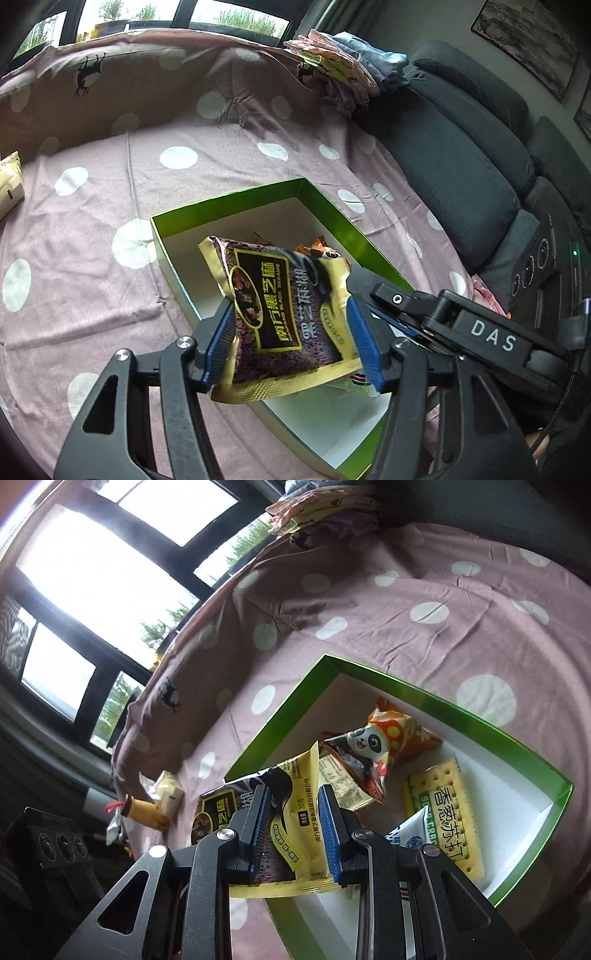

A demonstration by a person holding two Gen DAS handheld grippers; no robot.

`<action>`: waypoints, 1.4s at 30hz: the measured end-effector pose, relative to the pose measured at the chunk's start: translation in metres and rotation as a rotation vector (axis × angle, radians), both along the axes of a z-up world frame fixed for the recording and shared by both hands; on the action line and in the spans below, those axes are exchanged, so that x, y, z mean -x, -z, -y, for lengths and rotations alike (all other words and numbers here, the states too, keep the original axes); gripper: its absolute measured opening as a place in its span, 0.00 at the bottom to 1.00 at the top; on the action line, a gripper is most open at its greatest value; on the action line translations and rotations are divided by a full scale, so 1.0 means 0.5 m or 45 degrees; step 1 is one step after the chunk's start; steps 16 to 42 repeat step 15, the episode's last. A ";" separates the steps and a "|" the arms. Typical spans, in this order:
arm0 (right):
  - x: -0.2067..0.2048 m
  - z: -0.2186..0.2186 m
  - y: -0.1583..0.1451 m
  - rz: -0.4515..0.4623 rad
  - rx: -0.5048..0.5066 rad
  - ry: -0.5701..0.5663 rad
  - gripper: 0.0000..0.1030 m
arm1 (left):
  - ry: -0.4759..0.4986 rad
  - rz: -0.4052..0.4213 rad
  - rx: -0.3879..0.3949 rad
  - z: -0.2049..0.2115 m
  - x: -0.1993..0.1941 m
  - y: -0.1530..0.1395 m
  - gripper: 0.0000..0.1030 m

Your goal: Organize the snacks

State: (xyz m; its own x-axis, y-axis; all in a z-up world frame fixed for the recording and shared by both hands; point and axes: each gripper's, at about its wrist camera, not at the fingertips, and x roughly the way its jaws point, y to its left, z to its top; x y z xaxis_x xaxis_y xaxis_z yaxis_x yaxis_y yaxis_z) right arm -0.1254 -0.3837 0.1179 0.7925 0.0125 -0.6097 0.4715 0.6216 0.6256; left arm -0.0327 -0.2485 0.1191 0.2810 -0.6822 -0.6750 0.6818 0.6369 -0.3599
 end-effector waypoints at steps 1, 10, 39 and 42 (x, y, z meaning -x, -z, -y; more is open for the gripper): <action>0.000 0.003 0.003 -0.030 0.005 0.024 0.29 | -0.003 0.022 -0.021 0.003 0.004 -0.001 0.72; 0.027 0.006 -0.015 -0.119 0.129 0.155 0.45 | -0.028 0.068 -0.034 -0.020 0.017 -0.012 0.84; 0.036 0.002 -0.030 -0.121 0.171 0.181 0.57 | -0.037 0.083 -0.016 -0.041 0.024 -0.023 0.84; 0.036 0.002 -0.030 -0.121 0.171 0.181 0.57 | -0.037 0.083 -0.016 -0.041 0.024 -0.023 0.84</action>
